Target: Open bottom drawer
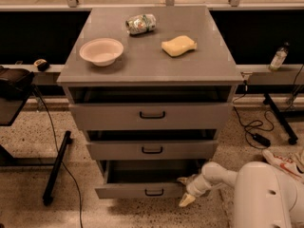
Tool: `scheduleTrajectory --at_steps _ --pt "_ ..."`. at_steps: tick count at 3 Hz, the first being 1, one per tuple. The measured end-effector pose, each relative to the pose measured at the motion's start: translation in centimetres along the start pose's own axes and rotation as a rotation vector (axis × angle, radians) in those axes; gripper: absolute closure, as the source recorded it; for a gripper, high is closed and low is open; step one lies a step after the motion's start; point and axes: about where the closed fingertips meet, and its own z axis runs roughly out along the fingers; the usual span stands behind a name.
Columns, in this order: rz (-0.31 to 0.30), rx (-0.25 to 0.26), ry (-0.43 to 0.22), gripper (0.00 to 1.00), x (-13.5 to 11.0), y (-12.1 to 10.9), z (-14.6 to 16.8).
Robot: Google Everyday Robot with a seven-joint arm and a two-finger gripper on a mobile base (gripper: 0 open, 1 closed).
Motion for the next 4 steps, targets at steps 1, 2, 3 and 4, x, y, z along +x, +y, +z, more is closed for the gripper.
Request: scheduleTrajectory --at_steps 1,2,3,4 --pt "0.000 0.001 0.001 0.29 -0.01 -0.05 -0.11" --pt "0.000 0.001 0.001 0.11 -0.01 -0.05 -0.11" --pt "0.000 0.001 0.001 0.00 -0.01 -0.05 -0.11" --pt "0.000 0.000 0.001 0.00 -0.01 -0.04 -0.11"
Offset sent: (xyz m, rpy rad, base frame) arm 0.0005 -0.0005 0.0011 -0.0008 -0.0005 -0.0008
